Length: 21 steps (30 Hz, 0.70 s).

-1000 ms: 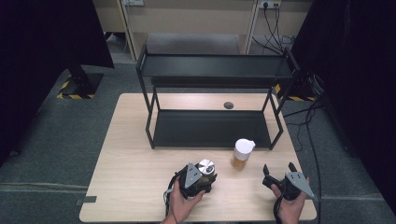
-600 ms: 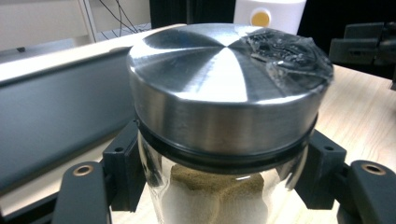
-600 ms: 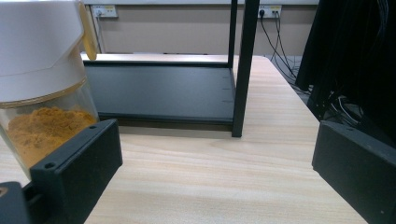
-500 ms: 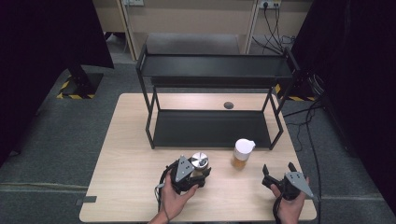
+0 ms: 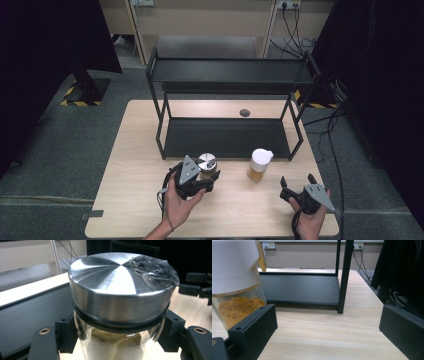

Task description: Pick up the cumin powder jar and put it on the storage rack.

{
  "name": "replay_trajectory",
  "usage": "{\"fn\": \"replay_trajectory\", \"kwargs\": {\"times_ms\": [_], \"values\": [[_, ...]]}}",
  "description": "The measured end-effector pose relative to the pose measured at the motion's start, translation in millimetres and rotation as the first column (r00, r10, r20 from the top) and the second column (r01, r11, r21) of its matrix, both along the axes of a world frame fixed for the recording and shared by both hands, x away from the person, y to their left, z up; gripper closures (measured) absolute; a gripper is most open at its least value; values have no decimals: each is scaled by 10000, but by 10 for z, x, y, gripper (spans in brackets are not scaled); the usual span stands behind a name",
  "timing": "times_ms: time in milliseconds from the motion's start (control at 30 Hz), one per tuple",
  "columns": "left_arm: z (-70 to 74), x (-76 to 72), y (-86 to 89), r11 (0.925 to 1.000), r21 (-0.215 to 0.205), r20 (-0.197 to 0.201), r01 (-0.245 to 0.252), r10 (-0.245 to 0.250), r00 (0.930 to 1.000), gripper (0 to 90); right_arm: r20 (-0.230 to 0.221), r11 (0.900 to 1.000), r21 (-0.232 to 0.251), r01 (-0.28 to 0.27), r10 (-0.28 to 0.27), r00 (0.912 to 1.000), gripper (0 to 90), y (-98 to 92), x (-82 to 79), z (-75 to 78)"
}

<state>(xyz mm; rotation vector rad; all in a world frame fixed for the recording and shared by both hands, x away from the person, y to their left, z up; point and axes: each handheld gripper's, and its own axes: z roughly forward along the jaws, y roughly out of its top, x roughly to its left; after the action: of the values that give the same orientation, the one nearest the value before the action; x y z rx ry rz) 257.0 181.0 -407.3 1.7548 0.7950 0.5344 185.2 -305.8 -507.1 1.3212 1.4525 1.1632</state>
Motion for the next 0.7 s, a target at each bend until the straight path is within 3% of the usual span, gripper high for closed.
{"fn": "replay_trajectory", "kwargs": {"times_ms": [433, 700], "values": [[462, 78, 144, 9990, 332, -38, -305, 306, 9995, 303, -36, 10000, -25, -80, 80, 10000, 16, 18, 5, 5], [611, 112, 167, 9975, 465, 131, -524, 518, 9986, 303, -28, 9999, -61, -105, 105, 9999, 16, 27, 6, 5]]}}
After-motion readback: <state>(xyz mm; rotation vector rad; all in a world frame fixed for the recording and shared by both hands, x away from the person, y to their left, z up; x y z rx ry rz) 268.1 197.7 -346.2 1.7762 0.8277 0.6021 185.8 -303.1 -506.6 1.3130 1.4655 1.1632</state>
